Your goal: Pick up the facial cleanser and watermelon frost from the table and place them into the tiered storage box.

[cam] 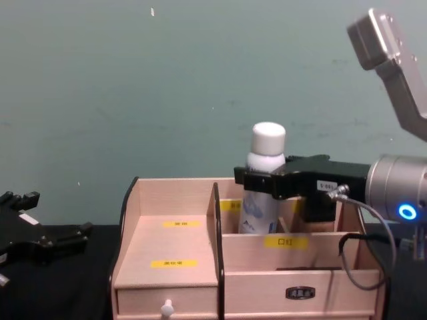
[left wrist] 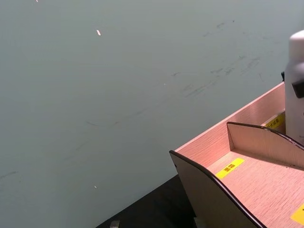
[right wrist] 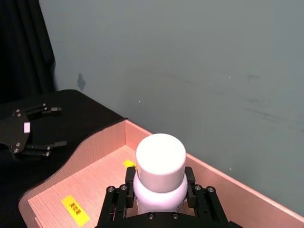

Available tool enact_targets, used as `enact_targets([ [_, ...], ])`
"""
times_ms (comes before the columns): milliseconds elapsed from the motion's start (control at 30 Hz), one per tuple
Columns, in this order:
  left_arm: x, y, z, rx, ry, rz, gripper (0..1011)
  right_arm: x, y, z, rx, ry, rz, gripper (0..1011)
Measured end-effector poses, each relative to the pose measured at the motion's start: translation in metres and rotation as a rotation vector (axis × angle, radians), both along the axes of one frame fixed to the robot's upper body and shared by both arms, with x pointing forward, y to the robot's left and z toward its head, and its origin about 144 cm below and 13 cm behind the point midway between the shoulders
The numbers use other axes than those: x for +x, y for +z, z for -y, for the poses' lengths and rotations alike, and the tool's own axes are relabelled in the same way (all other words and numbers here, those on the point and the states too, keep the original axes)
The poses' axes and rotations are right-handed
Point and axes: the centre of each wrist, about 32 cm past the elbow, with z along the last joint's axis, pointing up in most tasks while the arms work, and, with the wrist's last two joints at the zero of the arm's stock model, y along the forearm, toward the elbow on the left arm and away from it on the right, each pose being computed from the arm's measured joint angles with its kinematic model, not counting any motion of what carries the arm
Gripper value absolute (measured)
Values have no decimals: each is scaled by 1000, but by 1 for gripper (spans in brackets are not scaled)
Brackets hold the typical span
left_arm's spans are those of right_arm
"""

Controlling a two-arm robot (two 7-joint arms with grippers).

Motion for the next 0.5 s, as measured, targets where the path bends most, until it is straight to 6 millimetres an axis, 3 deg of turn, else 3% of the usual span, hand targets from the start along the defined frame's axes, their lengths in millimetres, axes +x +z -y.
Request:
enact_targets([
  [500, 0, 0, 0, 0, 0, 0, 1010, 8, -12, -2, -40, 14, -46, 602],
])
